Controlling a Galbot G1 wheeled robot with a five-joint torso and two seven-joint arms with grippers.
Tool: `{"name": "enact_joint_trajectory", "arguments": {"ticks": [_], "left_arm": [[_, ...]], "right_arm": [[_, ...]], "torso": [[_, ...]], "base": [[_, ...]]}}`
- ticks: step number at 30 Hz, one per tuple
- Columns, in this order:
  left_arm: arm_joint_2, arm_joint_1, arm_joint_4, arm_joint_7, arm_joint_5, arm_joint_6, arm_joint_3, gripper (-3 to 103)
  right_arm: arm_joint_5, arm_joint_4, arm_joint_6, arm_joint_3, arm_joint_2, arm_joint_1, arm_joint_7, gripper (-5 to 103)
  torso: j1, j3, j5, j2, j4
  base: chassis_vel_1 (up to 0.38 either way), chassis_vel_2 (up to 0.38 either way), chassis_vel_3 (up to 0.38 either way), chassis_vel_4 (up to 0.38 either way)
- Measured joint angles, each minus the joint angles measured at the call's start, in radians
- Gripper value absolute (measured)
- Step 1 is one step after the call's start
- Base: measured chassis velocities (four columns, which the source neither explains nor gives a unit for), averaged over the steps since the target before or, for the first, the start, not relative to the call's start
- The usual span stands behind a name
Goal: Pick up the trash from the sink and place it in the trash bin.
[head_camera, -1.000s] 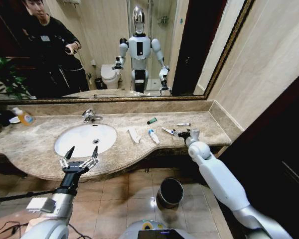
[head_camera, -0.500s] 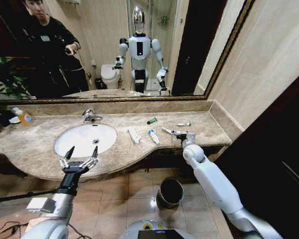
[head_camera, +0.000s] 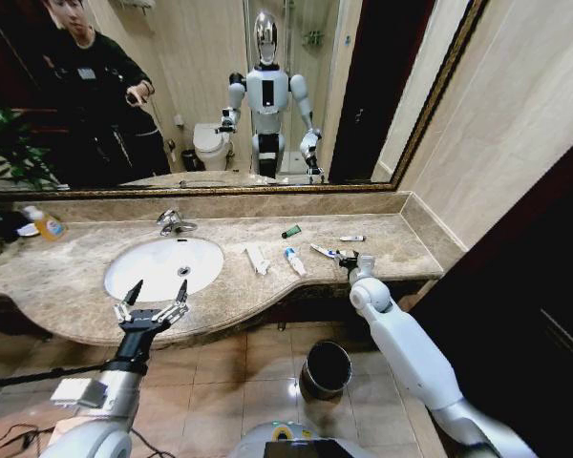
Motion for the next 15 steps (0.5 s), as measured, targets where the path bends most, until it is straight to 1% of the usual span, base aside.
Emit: {"name": "enact_joint_trajectory", "arguments": {"ticks": [3, 11, 12, 14, 15], "left_arm": [[0.0, 0.0, 0.0, 0.0, 0.0, 0.0, 0.0, 100], [0.0, 0.0, 0.0, 0.0, 0.0, 0.0, 0.0, 100], [0.0, 0.0, 0.0, 0.0, 0.0, 0.0, 0.0, 100], [0.0, 0.0, 0.0, 0.0, 0.0, 0.0, 0.0, 100], [0.0, 0.0, 0.0, 0.0, 0.0, 0.0, 0.0, 100]], "right_arm": [[-0.002, 0.003, -0.004, -0.007, 0.001, -0.001, -0.001, 42], [-0.02, -0.008, -0.002, -0.018, 0.012, 0.0, -0.006, 42], [-0.022, -0.009, 0.0, -0.019, 0.014, 0.001, -0.007, 36], [-0.023, -0.01, 0.0, -0.02, 0.014, 0.001, -0.007, 36], [-0.023, -0.01, 0.0, -0.021, 0.014, 0.002, -0.007, 32]], "torso": [[0.0, 0.0, -0.0001, 0.0, 0.0], [0.0, 0.0, -0.0002, 0.0, 0.0], [0.0, 0.0, -0.0001, 0.0, 0.0], [0.0, 0.0, -0.0002, 0.0, 0.0], [0.0, 0.0, -0.0001, 0.0, 0.0]], "base": [[0.0, 0.0, 0.0, 0.0], [0.0, 0.0, 0.0, 0.0], [0.0, 0.0, 0.0, 0.0], [0.0, 0.0, 0.0, 0.0], [0.0, 0.0, 0.0, 0.0]]}}
